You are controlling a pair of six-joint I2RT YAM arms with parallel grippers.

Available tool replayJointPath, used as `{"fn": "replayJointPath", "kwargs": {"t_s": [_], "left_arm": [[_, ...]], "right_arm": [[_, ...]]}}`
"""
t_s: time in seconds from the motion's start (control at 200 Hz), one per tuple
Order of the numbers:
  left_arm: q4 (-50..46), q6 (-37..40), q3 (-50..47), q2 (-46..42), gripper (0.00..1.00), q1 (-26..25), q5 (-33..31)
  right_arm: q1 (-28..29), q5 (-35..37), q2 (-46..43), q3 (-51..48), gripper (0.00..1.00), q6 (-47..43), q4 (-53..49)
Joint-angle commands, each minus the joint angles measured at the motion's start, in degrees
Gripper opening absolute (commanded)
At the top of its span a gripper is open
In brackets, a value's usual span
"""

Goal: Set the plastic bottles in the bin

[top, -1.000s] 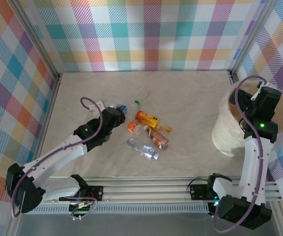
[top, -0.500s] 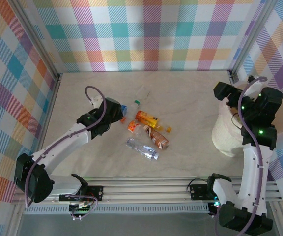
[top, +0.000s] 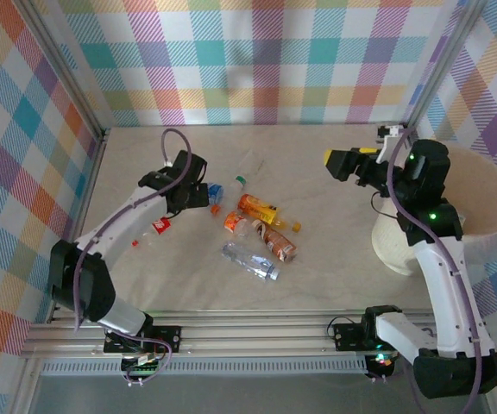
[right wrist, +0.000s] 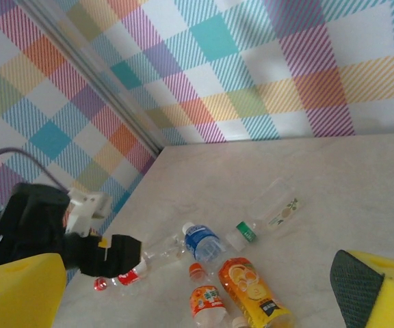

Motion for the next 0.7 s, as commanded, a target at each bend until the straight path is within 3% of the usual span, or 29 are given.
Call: {"fn": "replayJointPath", "kwargs": {"t_s": [0.0, 0.175, 0.435, 0.695], "left_arm": [[-8.0, 9.1, 4.1, 5.1, 1.0, 2.3, 3.3], [-12.3, 16.6, 9.6, 12.4, 1.0, 6.5, 9.7], [-13.2, 28.9, 18.3, 23.6, 1.0, 8.0, 7.1], [-17.0, 41.6, 22.8, 30.1, 0.99, 9.5, 14.6]], "right_arm": [[1.8, 2.4, 0.7, 0.0, 1.0, -1.6, 2.0], [2.9, 4.4, 1.2, -0.6, 1.0, -1.1, 2.1], [3.8, 5.2, 2.1, -1.0, 1.0, -0.6, 1.8], [4.1, 7.4, 2.0, -1.0, 1.0, -1.0, 1.4]]}}
